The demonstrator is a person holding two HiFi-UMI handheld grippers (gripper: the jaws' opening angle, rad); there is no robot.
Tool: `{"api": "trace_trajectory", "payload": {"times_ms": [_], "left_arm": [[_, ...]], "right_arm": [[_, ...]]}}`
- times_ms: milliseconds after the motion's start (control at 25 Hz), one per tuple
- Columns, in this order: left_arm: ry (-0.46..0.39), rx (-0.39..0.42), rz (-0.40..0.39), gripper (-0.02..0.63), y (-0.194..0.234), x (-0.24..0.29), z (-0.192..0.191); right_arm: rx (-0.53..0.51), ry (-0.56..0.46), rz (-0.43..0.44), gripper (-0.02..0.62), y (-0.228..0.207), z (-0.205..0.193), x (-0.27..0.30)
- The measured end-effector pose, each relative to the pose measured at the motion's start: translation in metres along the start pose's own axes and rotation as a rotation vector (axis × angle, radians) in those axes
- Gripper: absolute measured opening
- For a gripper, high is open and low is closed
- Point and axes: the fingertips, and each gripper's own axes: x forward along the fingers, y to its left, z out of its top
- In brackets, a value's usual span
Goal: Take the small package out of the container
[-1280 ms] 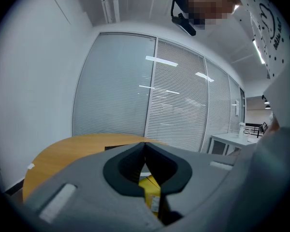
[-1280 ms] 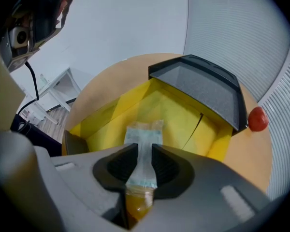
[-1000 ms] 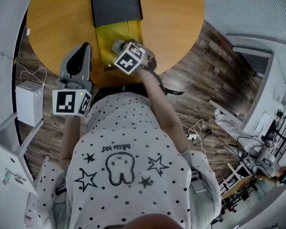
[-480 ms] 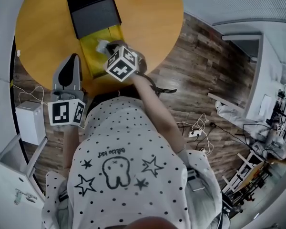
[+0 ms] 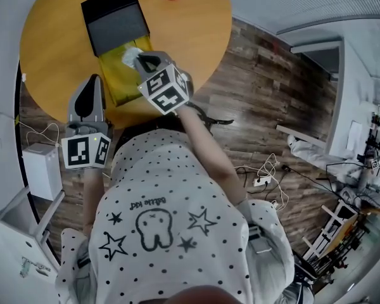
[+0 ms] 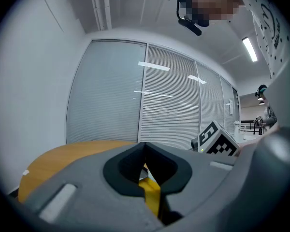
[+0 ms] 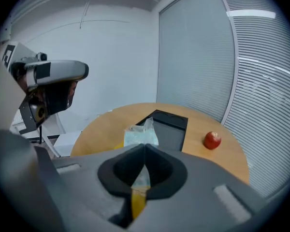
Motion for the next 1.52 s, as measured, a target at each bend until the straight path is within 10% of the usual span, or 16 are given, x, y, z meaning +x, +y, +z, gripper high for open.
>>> {"api": "trace_trajectory", "payload": {"times_ms": [1520], "left_arm": [[-0.046, 0.038, 0.029, 0.011, -0.051, -0.008, 0.002]], "right_arm": [[0.059, -0.392, -0.129, 0.005, -0.036, 0.04, -0.13]]}}
